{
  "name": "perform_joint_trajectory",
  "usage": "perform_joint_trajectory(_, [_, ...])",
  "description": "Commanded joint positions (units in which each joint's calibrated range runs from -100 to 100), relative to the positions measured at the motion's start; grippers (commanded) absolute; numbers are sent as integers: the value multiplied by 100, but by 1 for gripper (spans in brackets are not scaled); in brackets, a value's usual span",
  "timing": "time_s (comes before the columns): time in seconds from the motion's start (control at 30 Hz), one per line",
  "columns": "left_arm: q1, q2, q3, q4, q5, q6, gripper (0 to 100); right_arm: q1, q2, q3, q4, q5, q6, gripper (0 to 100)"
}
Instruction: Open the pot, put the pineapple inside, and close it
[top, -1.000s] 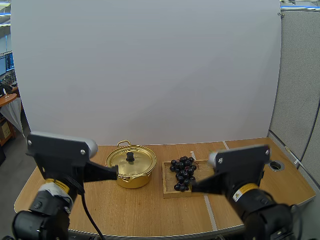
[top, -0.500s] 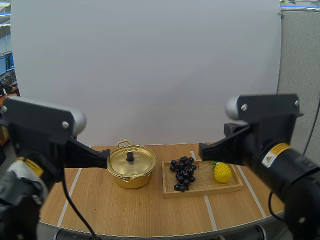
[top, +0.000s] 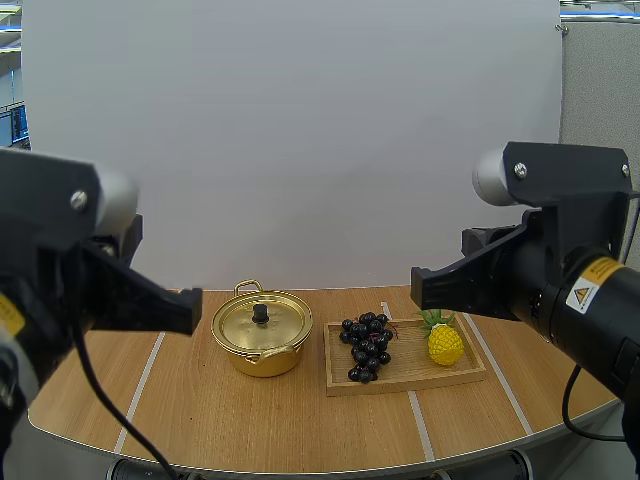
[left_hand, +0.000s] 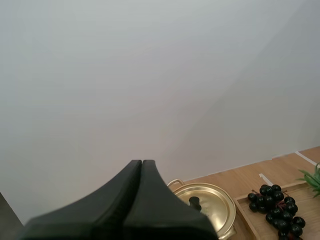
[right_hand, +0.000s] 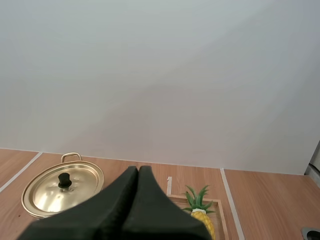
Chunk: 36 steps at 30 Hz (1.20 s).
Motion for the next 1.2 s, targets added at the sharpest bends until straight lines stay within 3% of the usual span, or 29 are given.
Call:
perform_joint_trajectory(0.0, [2,554,-8,-84,-34,18,0,4,300,-44,-34,28,-5,0])
perform_joint_trajectory(0.6, [2,3473,-8,-143,-267,6,0,4,1915,-44,-34,424,5,0])
perform_joint_trajectory(0.67, [2,3661,-8,-143,-267,6,4,4,1946,-44,19,408,13,18])
perform_joint_trajectory(0.77, [2,3906,-8,-118,-267,6,18,4,1951,-44,93,408,13,60])
perform_joint_trajectory(0.87, [2,4116,-8,-62,-267,6,40,4,1951,-44,93,408,13,100])
perform_joint_trajectory(0.93, [2,4234,-8,-20,-267,6,59,4,1951,-44,93,408,13,100])
perform_joint_trajectory(1.03, [2,4396,-8,1,-213,167,98,4,1951,-44,93,408,13,100])
perform_joint_trajectory(1.17, [2,4734,-8,-13,56,613,100,4,1951,-44,93,408,13,100])
